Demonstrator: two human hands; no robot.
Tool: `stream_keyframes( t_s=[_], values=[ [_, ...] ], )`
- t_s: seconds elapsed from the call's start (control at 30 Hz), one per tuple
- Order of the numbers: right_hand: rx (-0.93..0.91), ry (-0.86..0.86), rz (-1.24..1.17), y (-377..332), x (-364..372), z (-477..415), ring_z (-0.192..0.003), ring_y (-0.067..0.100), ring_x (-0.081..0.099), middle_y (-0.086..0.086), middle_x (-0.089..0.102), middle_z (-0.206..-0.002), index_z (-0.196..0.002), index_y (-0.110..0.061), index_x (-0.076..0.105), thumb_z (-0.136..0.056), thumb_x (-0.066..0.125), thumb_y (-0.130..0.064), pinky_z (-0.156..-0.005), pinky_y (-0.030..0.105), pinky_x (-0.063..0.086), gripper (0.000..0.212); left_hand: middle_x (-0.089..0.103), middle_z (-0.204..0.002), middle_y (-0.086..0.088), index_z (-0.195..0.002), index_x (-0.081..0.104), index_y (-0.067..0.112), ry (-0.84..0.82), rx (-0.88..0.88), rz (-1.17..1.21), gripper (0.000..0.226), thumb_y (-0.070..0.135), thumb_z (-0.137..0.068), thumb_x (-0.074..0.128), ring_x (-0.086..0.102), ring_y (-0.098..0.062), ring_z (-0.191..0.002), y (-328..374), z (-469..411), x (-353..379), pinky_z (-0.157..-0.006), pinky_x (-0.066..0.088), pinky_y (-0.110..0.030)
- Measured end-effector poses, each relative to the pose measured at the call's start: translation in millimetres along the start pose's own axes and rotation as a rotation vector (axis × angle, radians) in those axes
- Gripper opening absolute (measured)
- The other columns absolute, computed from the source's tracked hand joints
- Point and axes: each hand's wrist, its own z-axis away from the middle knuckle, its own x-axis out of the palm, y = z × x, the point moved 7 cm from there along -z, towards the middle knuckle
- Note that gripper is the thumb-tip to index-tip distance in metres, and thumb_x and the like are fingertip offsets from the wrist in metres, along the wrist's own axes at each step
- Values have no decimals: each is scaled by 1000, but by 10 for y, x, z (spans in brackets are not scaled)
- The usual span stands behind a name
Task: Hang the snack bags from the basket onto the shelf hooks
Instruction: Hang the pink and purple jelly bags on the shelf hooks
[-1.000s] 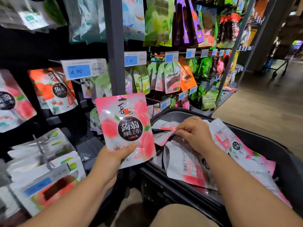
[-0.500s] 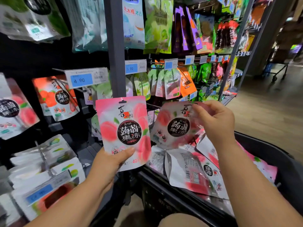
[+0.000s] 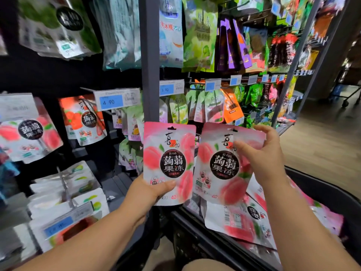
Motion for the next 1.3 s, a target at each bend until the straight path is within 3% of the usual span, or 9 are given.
stream_keyframes(
  t_s=[0.23, 0.33, 0.4, 0.57, 0.67, 0.8, 0.93, 1.1, 1.3],
  values=[
    [382, -441, -240, 464, 353, 338, -66, 21, 70, 13, 70, -79, -110, 6, 59, -78, 73, 7, -55, 26, 55, 35, 77, -88, -4, -104, 67, 8, 31, -28, 13, 33, -13, -79, 69, 74, -13, -76, -60, 7, -24, -59, 55, -18],
    [457, -598, -164, 610, 417, 480, -60, 25, 66, 17, 69, -70, -88, 12, 65, -59, 88, -12, -57, 29, 54, 45, 77, -91, -4, -107, 68, 8, 27, -42, -3, 35, -10, -78, 72, 74, -15, -81, -59, 24, -39, -64, 57, -22],
    [428, -648, -101, 612, 481, 539, -61, 24, 61, 19, 64, -69, -81, 16, 64, -48, 91, -23, -60, 26, 50, 58, 77, -99, -7, -113, 68, 7, 17, -53, -21, 41, -6, -75, 78, 74, -22, -92, -63, 51, -70, -77, 59, -30],
    [455, -604, -252, 459, 693, 574, -34, 12, 50, 8, 53, -45, -59, 4, 54, -71, 81, 6, -36, 16, 37, 29, 76, -104, -5, -115, 67, 13, -13, -91, -28, 43, -3, -76, 79, 72, -21, -99, -30, 154, -251, -87, 58, -33],
    [387, -629, -278, 253, 840, 578, -37, 15, 50, 12, 52, -47, -59, 8, 57, -52, 94, -19, -38, 19, 41, 46, 76, -103, -2, -112, 68, 17, -24, -79, -39, 43, 1, -75, 81, 72, -20, -99, 74, 227, -424, -93, 56, -37],
    [322, -733, -310, -28, 1073, 671, -30, 8, 44, 2, 48, -39, -41, -8, 55, -75, 68, 17, -34, 14, 34, 43, 76, -103, -6, -110, 70, 19, -25, -62, -64, 44, 8, -71, 86, 72, -23, -96, 212, 345, -729, -86, 55, -33],
    [264, -888, -259, -256, 1368, 838, -29, 10, 38, 5, 44, -36, -46, 1, 53, -59, 82, -4, -35, 15, 30, 31, 75, -109, -9, -117, 68, 14, -42, -62, -99, 57, 15, -63, 88, 70, -29, -105, 417, 583, -1099, -99, 52, -48],
    [267, -1118, -305, -679, 1718, 1239, -30, 1, 45, -4, 51, -37, -34, -11, 58, -57, 66, 1, -35, 9, 34, 27, 76, -76, -2, -109, 66, 4, 7, -84, -116, 37, -11, -77, 75, 71, -7, -63, 544, 930, -1718, -54, 51, -13],
    [270, -1292, -204, -602, 2289, 1462, -47, 15, 60, 7, 65, -57, -55, -7, 72, -60, 81, 3, -49, 20, 47, 14, 71, -113, -20, -119, 66, 3, 67, -41, -37, 78, 11, -45, 90, 69, -37, -105, 553, 1222, -2419, -88, 57, -43]
  ],
)
